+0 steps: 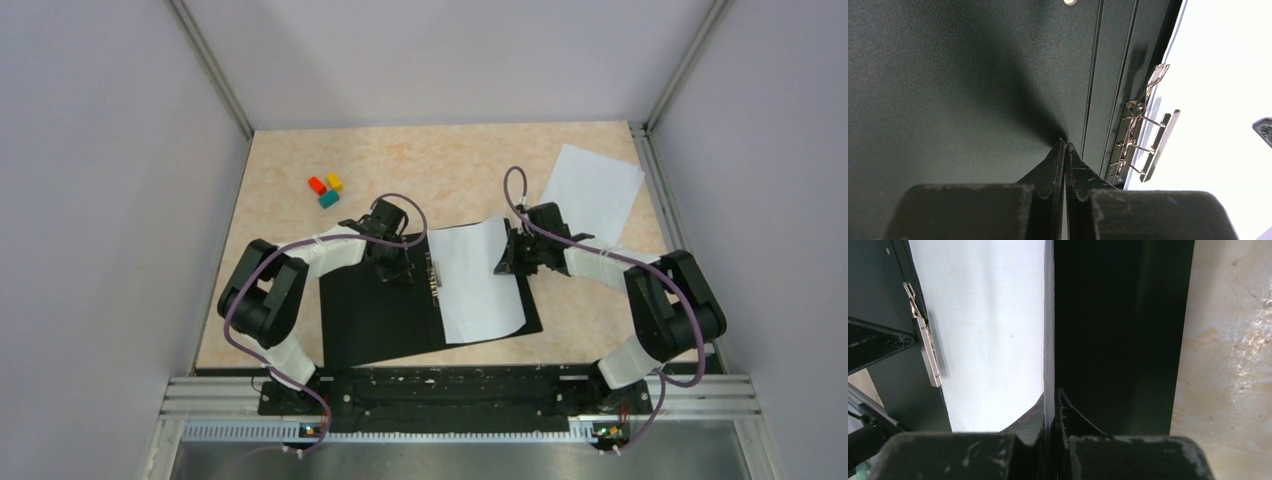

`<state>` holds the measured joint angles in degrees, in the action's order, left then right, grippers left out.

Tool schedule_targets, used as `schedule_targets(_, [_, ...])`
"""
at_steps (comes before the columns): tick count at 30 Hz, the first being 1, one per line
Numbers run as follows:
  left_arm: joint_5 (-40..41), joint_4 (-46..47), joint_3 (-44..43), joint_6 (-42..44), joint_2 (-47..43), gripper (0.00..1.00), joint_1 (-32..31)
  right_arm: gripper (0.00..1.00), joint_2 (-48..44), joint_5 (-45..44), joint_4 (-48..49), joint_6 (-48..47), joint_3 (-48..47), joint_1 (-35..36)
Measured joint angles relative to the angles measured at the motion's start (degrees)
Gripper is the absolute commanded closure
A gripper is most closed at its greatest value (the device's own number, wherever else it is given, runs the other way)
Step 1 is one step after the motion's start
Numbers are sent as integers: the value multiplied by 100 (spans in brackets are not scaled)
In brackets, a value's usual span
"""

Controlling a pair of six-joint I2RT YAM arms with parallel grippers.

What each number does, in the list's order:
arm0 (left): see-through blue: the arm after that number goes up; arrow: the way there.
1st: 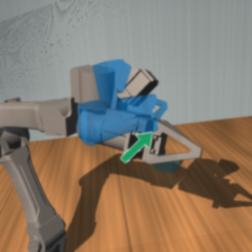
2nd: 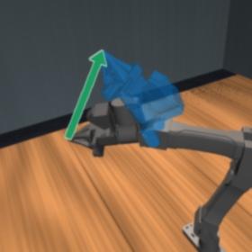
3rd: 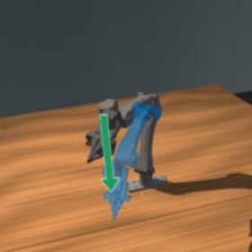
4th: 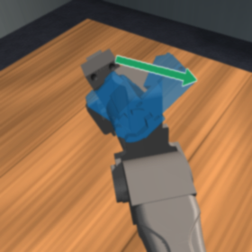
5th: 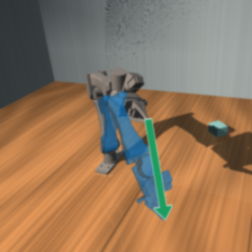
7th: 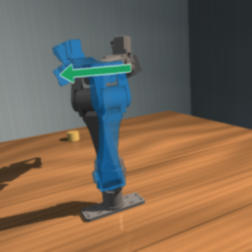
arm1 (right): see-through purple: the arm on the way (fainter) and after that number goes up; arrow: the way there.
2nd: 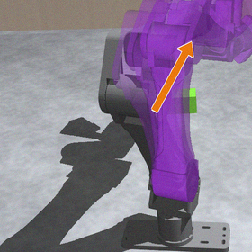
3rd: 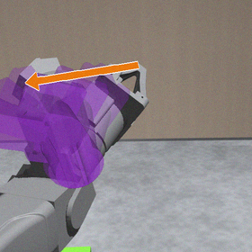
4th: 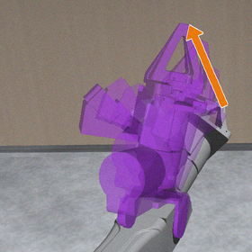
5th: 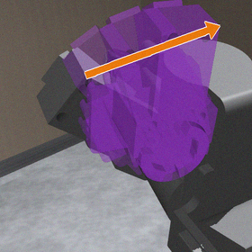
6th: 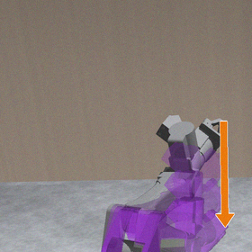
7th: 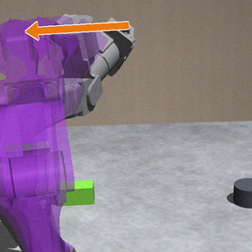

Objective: Put the files into the folder

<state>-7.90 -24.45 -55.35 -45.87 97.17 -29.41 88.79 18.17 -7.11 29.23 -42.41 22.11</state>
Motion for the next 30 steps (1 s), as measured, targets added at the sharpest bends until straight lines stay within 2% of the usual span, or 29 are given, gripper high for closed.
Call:
schedule_targets(16, [-24,0,-26,2,26,95,7,100,195,-42,22,-229,-66,116])
schedule_targets(18, [-24,0,-26,2,26,96,7,96,223,-74,22,-251,-98,116])
schedule_targets(21, [-22,0,-26,4,26,96,7,87,240,-138,2,-273,-140,116])
schedule_targets(23, [-22,0,-26,4,26,96,9,77,245,-188,-17,-293,-166,116])
schedule_targets(27, [-22,0,-28,17,26,96,11,50,245,-232,-92,-317,-254,122])
schedule_targets(30, [-20,-2,-35,26,26,96,15,33,210,-339,-160,-313,-343,151])
